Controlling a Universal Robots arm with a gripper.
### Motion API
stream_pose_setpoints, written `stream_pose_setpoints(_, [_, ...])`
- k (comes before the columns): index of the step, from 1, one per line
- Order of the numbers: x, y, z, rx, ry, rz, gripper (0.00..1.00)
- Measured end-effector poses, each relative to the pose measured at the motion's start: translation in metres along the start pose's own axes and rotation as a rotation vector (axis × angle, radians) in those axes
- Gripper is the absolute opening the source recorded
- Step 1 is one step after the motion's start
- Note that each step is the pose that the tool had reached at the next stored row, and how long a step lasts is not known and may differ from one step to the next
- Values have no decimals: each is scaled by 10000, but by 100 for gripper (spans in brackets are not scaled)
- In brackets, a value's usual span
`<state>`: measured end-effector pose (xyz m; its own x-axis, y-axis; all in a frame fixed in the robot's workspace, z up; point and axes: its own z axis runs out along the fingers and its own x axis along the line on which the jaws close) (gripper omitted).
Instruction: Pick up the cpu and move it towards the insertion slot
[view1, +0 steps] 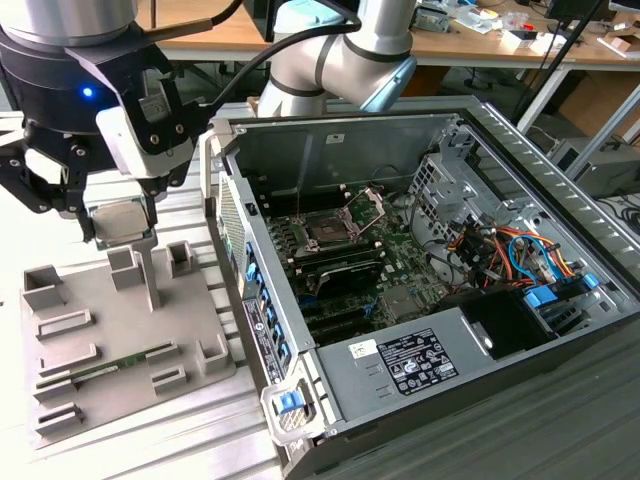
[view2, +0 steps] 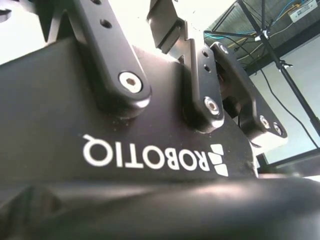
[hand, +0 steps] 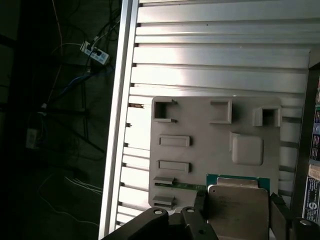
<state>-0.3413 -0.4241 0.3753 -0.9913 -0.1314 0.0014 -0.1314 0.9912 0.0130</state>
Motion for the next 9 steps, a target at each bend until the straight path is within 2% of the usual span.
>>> stream_pose_setpoints(9, [-58, -8, 0, 0, 0, 0, 55])
